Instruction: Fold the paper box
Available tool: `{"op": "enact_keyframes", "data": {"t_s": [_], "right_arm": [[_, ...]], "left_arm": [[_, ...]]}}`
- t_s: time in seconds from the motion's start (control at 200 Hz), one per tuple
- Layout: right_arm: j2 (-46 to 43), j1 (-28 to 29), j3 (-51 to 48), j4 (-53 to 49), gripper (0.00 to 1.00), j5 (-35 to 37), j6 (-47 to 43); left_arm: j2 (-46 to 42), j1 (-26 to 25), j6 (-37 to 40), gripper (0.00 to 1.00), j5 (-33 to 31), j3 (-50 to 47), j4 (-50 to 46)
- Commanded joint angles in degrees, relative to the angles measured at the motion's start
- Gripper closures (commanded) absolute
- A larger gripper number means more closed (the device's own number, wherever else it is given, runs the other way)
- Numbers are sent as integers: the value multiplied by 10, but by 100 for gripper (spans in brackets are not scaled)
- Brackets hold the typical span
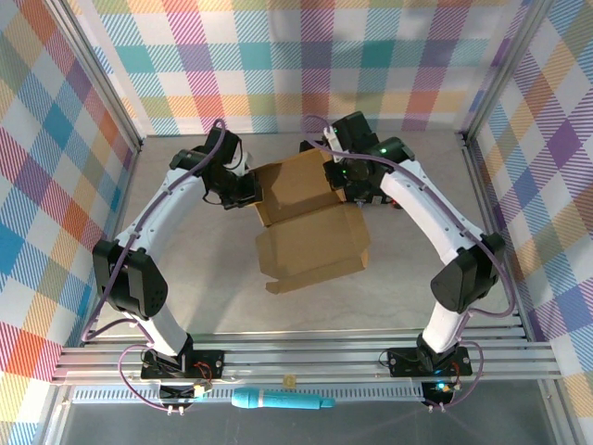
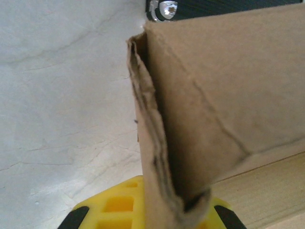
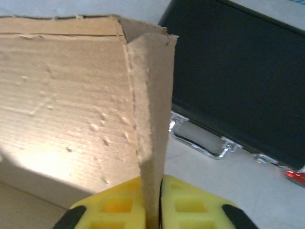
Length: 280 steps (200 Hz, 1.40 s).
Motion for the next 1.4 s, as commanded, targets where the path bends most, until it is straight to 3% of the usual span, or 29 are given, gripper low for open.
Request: {"op": "enact_keyframes", "data": {"t_s": [0.0,0.175,0.755,1.08,1.175,1.27,1.395], "right_arm": [[24,26,38,-43,92,96,-4],[47,40,65,-72,100,165,9],[123,94,155,-206,100,434,100],[118,116,132,-177,100,509,66],[112,115,126,-173,100,492,69],[97,112,120,-156,100,405,66],[81,84,128,-157,99,241,70]], "left_arm": [[-14,-18,-5,100,-8,32,-10],[-11,-27,-19,100,-35,42,-23],[25,-68,-97,100,-232,115,-155],[30,-70,-115,100,-251,129,-175],[30,-70,-115,100,-241,129,-169],[28,-70,-116,100,-229,128,-162],[23,-67,-116,100,-216,129,-155]]}}
